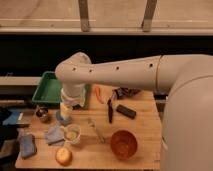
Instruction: Place banana in paper cup
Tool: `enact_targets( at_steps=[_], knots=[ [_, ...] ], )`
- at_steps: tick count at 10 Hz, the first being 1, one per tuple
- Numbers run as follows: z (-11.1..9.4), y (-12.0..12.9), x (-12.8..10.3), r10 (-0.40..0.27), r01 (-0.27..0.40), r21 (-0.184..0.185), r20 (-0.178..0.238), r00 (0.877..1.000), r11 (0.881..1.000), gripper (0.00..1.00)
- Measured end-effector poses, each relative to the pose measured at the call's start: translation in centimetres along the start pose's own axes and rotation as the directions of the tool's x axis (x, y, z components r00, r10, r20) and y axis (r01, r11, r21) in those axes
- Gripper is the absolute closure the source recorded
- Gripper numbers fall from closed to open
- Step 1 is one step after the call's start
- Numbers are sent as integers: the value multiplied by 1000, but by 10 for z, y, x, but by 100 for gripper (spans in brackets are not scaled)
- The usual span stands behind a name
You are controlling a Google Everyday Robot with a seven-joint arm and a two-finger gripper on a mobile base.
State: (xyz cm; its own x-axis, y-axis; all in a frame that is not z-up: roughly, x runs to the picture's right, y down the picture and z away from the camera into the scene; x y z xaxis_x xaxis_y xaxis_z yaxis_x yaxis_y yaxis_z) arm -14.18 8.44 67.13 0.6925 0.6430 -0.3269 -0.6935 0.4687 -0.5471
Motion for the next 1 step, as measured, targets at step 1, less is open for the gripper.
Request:
enact_targets(
  at_steps=[1],
  knots=[
    [-8,-9,-7,-3,1,46,43,999,999,34]
  ],
)
